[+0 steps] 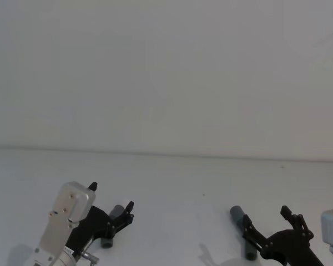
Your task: Use both hands to pick up one end of the pipe from the table, align the ends, and insert them.
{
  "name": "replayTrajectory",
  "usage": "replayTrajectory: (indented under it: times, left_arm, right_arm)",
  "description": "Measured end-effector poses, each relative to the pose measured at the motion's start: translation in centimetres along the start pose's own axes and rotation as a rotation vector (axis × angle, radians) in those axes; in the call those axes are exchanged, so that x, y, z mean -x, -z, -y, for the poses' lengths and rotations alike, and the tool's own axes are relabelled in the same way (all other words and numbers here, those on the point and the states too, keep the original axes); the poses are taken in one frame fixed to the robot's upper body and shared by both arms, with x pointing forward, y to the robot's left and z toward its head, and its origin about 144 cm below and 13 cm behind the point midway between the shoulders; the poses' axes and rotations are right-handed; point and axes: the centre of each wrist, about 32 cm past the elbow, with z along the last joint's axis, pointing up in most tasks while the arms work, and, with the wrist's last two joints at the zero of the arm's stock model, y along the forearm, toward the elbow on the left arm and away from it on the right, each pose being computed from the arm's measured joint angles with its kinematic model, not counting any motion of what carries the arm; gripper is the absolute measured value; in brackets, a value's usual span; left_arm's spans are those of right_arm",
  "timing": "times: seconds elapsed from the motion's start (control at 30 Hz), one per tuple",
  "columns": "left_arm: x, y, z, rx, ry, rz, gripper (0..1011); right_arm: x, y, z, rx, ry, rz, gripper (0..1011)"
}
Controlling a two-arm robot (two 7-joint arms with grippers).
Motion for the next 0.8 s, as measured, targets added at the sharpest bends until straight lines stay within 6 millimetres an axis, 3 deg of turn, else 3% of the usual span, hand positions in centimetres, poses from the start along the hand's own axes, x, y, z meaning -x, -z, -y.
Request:
replayTrajectory:
  times: [0.8]
  left_arm:
    - [0.00,0.00,0.00,0.000,0.000,0.000,1001]
  right_arm:
    - [0.00,0.00,0.00,0.000,0.000,0.000,1000]
